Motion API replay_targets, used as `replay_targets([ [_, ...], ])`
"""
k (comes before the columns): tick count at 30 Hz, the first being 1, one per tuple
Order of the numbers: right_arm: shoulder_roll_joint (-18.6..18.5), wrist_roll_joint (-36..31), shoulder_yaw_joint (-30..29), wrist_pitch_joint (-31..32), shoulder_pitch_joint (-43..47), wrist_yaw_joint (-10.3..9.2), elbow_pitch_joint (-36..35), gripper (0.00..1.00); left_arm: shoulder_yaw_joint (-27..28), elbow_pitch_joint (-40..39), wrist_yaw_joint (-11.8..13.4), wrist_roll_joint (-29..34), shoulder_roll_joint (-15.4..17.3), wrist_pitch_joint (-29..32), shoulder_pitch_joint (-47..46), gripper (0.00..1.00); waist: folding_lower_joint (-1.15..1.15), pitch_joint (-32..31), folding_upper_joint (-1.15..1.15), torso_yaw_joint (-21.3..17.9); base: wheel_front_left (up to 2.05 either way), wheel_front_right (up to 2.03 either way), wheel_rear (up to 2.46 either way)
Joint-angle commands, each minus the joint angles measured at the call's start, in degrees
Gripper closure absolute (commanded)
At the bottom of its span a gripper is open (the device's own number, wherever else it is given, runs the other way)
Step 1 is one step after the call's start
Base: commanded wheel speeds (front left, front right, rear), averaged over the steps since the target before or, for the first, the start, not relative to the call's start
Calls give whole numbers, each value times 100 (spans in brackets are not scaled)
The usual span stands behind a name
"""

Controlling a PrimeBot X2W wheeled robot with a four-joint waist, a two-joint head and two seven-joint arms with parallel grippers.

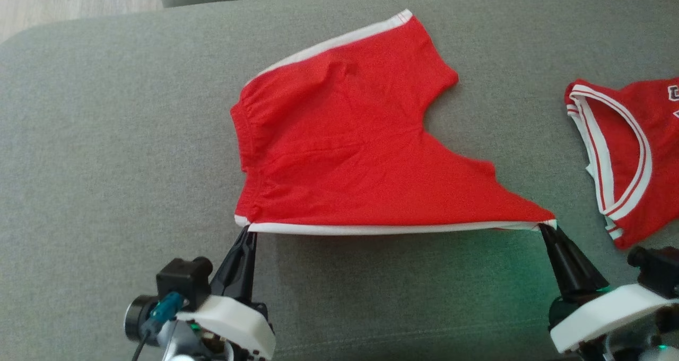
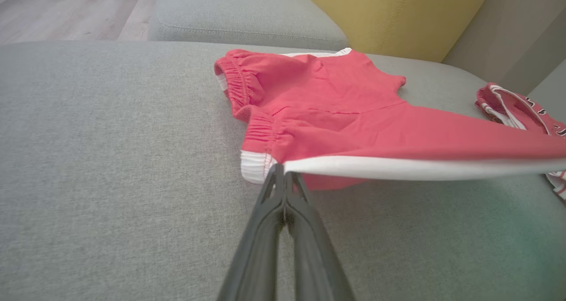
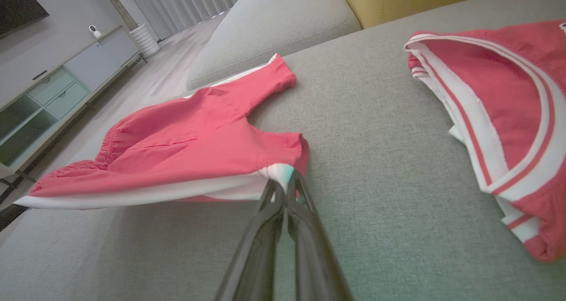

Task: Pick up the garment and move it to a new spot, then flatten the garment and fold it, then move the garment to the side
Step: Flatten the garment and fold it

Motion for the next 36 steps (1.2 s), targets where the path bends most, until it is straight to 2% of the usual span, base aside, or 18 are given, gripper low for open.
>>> replay_targets([
  [1, -35, -101, -139, 148, -35, 36, -421, 100, 336, -320, 126, -29, 134, 41, -116, 100, 0, -32, -1, 2, 0, 0, 0],
  [6, 78, -284, -327, 697, -153, 36, -880, 100, 314, -468, 73, -67, 217, 283, -241, 100, 0, 66, -1, 29, 0, 0, 0],
  [11, -149, -175, -227, 984, -1059, 36, -572, 100, 283, -125, -187, -183, 252, 668, -1000, 100, 0, 473, -1, 97, 0, 0, 0],
  [17, -582, 99, 86, 1096, -2738, 36, 400, 100, 260, 482, -516, -241, 190, 918, -2312, 100, 0, 1222, -1, 307, 0, 0, 0],
  [21, -768, 301, 423, 1063, -3877, 36, 1125, 100, 274, 965, -636, -209, 106, 906, -3162, 100, 0, 1640, -1, 463, 0, 0, 0],
  [23, -797, 347, 519, 1040, -4137, 36, 1312, 100, 289, 1099, -657, -213, 74, 874, -3356, 100, 0, 1714, -1, 493, 0, 0, 0],
  [29, -933, 649, 1173, 723, -5767, 36, 2683, 100, 333, 2112, -818, -261, -151, 575, -4521, 100, 0, 2121, -1, 697, 0, 0, 0],
  [36, -934, 950, 1869, 186, -6772, 36, 3845, 100, 238, 3109, -979, -353, -350, 289, -5209, 100, 0, 2266, -1, 842, 0, 0, 0],
])
